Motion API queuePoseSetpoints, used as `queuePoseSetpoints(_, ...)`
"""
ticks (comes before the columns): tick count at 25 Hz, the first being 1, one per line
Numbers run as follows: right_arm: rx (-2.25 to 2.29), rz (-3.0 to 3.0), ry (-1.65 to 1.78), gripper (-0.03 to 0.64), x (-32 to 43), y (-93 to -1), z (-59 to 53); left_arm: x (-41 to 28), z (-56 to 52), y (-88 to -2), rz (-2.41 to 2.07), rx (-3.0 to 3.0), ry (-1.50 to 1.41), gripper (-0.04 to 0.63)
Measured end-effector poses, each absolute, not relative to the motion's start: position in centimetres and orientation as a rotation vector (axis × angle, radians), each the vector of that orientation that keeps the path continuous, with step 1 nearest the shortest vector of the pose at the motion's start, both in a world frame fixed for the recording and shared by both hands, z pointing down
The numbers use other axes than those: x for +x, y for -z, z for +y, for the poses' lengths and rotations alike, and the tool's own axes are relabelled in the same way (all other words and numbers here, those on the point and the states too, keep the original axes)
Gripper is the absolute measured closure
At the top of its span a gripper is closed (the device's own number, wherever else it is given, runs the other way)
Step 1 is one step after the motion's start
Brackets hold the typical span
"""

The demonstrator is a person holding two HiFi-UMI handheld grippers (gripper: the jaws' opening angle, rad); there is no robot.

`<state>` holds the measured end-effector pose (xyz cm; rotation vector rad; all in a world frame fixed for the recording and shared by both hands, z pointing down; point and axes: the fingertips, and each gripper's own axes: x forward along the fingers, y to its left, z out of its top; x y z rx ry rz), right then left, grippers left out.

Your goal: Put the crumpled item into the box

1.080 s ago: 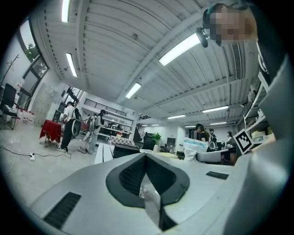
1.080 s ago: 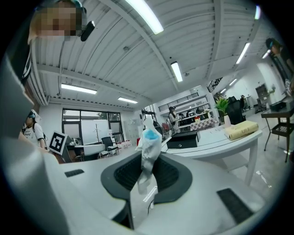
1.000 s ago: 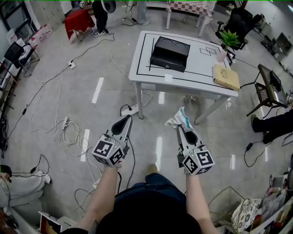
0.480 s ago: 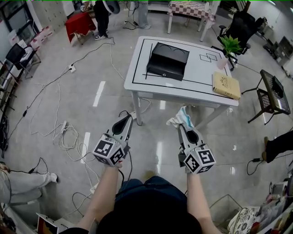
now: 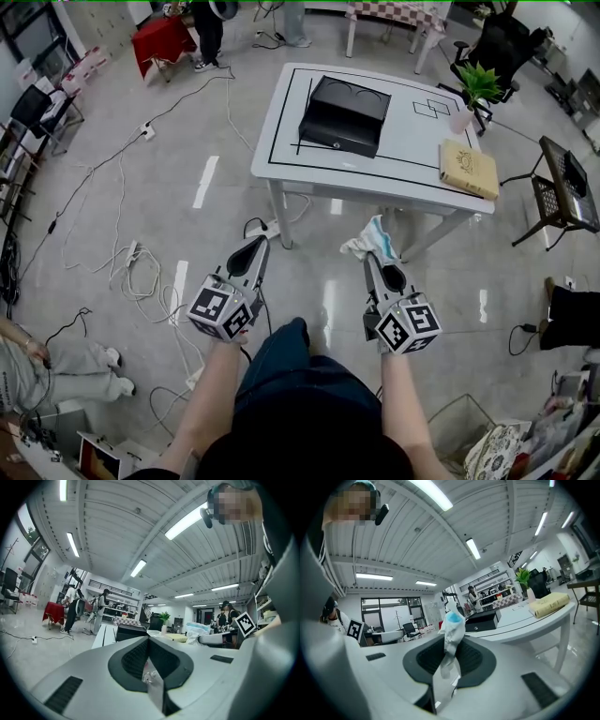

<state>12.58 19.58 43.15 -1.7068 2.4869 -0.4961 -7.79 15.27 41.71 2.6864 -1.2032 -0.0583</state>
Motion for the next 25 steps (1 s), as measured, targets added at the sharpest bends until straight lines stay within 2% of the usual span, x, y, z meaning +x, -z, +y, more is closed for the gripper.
queuePoseSetpoints(9, -1.689, 2.499, 0.525, 0.554, 11.8, -43.7, 16.5, -8.5, 12.6, -42.9, -1.211, 2.651, 0.049, 0.594)
queuePoseSetpoints(25, -1.745, 2.511, 0.559, 0.554, 13.2, -44.2, 4.4, -5.9, -1.0, -43.7, -1.124, 2.656, 0.089, 0.594)
